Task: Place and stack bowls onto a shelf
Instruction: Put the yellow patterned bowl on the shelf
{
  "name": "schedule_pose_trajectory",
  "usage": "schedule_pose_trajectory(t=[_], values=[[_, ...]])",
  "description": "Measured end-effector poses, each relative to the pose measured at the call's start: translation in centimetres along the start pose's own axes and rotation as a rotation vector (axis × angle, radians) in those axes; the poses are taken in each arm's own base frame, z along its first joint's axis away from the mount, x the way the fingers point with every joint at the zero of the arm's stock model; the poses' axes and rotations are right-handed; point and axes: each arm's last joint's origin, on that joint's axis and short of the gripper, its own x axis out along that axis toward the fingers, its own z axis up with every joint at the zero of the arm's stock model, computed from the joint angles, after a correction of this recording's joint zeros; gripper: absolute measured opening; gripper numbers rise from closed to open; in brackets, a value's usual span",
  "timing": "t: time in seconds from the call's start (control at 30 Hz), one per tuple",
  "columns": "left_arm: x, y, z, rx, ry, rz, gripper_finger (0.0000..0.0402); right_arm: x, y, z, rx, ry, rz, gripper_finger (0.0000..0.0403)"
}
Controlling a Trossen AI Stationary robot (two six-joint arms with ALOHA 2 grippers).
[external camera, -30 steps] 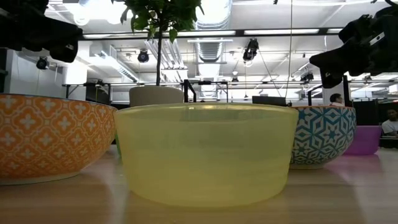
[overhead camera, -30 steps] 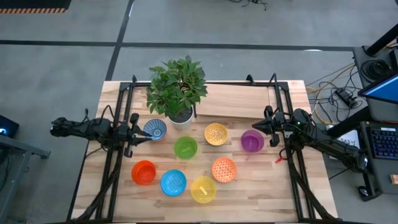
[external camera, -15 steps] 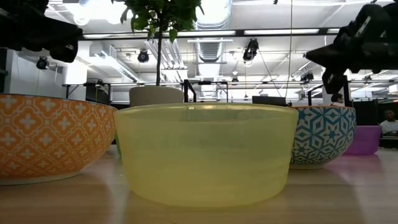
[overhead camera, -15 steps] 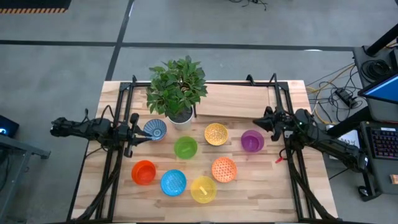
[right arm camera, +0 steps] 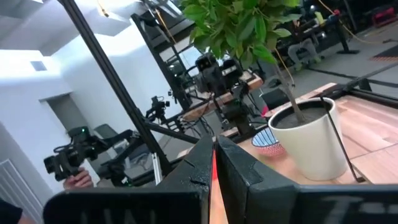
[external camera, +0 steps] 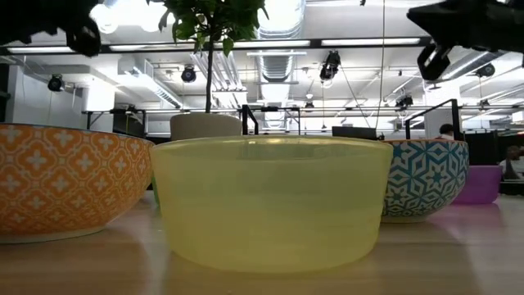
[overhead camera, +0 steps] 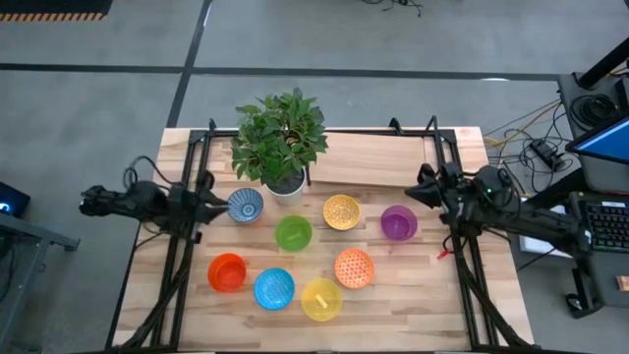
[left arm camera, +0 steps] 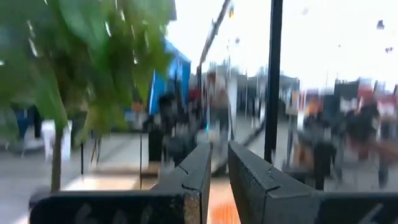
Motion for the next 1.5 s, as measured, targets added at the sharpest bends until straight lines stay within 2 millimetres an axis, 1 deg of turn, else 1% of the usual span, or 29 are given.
schedule_pose_trajectory(t=[0.07,0.2,0.3,0.4,0.5,0.6,0.7,0.77,0.87,1.0,1.07,1.2,1.33,1.5], values=[[0.0,0.0,0.7,-0.009,-0.077,-0.001,0.0038,0.6,0.0,0.5,0.001,0.024,-0.013,0.0011],[-0.1,0.0,1.5,-0.026,-0.158,0.003,0.0038,2.7,-0.9,0.6,0.037,0.181,-0.084,0.0011],[-0.3,0.3,2.0,-0.041,-0.208,0.09,0.0038,3.8,-1.0,0.5,0.034,0.286,-0.103,0.0011],[-0.2,0.3,1.9,-0.034,-0.191,0.114,0.0038,5.0,-0.8,0.3,-0.023,0.304,-0.136,0.0011],[-0.2,0.4,1.7,0.036,-0.171,0.126,0.0038,6.0,-0.6,-0.3,-0.07,0.317,-0.206,0.0011],[-0.2,0.6,1.7,0.065,-0.159,0.217,0.0038,6.9,-0.4,-1.6,-0.082,0.371,-0.258,0.0011],[-0.3,1.0,1.5,0.042,-0.14,0.353,0.0038,7.9,0.1,-2.1,-0.067,0.378,-0.306,0.0011],[-0.3,1.1,1.3,0.026,-0.116,0.395,0.0038,8.4,0.2,-2.8,-0.046,0.416,-0.341,0.0011],[-0.3,1.1,0.9,0.031,-0.087,0.401,0.0038,9.3,0.5,-3.2,-0.005,0.446,-0.361,0.0011],[-0.3,1.1,1.0,0.035,-0.091,0.402,0.0038,10.6,0.5,-2.8,0.045,0.487,-0.403,0.0011],[-0.3,1.1,1.0,0.036,-0.091,0.403,0.0038,11.1,0.4,-3.0,0.046,0.547,-0.442,0.0011],[-0.3,1.1,1.0,0.037,-0.09,0.403,0.0038,12.4,0.2,-2.7,0.024,0.618,-0.546,0.0011],[-0.3,1.1,1.0,0.037,-0.089,0.404,0.0038,13.3,-0.3,-3.1,-0.004,0.712,-0.656,0.0011],[-0.3,1.1,1.0,0.038,-0.086,0.404,0.0038,14.6,-1.3,-3.4,0.001,0.739,-0.701,0.0011]])
